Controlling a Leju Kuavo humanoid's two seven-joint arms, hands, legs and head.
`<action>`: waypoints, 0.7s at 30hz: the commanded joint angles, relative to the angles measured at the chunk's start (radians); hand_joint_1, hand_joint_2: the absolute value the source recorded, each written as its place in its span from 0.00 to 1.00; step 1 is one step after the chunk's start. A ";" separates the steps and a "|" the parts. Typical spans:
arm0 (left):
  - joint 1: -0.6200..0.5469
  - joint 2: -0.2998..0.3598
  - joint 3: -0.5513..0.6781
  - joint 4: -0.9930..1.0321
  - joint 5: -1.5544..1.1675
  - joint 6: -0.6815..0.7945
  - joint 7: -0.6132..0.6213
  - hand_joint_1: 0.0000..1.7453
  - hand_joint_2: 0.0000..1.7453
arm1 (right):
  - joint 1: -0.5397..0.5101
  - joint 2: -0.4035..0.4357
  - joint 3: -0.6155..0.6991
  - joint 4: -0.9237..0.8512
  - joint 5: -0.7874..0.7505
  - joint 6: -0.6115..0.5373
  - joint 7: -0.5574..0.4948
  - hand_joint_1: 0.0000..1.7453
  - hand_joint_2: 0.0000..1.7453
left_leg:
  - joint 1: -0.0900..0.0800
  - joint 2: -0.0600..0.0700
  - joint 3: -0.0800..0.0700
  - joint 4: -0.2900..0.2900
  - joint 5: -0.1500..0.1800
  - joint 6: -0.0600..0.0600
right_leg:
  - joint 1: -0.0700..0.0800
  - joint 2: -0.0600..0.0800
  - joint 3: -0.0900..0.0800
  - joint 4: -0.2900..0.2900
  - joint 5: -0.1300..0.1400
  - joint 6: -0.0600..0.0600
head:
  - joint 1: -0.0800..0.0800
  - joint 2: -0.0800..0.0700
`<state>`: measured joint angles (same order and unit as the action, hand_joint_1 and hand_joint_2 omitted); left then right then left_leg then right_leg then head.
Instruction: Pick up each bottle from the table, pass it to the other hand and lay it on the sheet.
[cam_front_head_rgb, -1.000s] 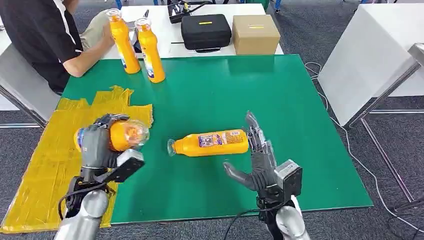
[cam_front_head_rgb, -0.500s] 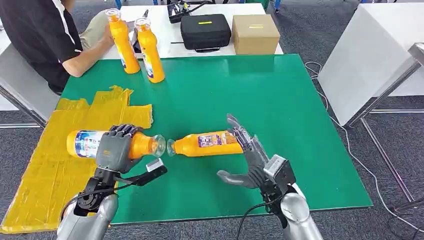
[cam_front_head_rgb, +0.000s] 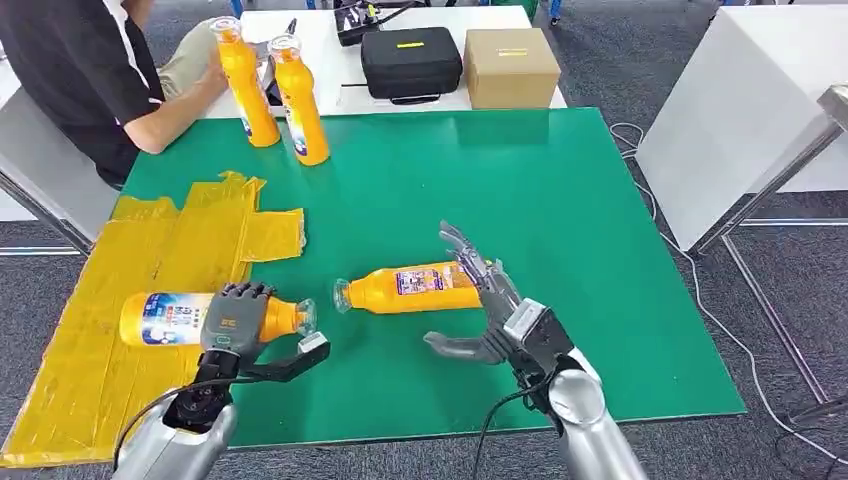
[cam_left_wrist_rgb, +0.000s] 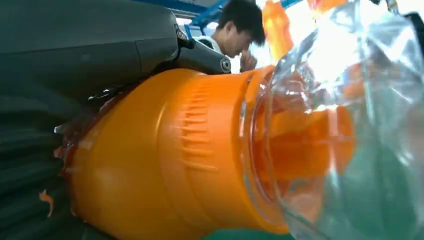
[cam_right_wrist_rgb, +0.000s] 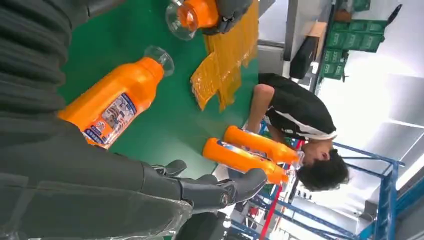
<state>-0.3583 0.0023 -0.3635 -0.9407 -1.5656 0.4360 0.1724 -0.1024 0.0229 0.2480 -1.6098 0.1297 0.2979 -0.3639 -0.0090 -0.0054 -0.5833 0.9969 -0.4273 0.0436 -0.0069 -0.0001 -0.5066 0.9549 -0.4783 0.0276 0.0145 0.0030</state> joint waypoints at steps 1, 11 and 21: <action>-0.063 0.032 -0.036 0.132 -0.005 -0.007 0.003 1.00 1.00 | -0.022 -0.001 0.024 0.059 0.002 -0.005 -0.002 0.00 1.00 | 0.001 0.001 0.003 -0.001 -0.001 -0.003 | 0.001 0.001 0.003 -0.001 0.000 -0.001 | 0.000 0.000; -0.070 0.014 0.057 0.199 -0.005 -0.024 -0.014 0.96 1.00 | -0.056 0.026 0.034 0.112 0.017 -0.006 -0.003 0.00 1.00 | 0.001 0.003 0.005 -0.002 -0.001 -0.003 | 0.000 0.003 0.005 -0.002 0.000 -0.001 | 0.000 0.000; -0.085 -0.017 0.122 0.227 -0.005 -0.041 -0.044 0.00 1.00 | -0.044 0.033 0.028 0.110 0.034 -0.031 0.003 0.00 1.00 | 0.001 0.000 0.006 -0.001 0.001 -0.003 | 0.001 0.000 0.006 -0.001 0.000 -0.001 | 0.000 0.000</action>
<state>-0.4050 0.0076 -0.2926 -0.8286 -1.5656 0.4177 0.1350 -0.1309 0.0511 0.2632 -1.5564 0.1545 0.2838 -0.3643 -0.0086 -0.0063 -0.5788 0.9966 -0.4261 0.0422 -0.0066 -0.0006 -0.5020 0.9550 -0.4781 0.0274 0.0145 0.0031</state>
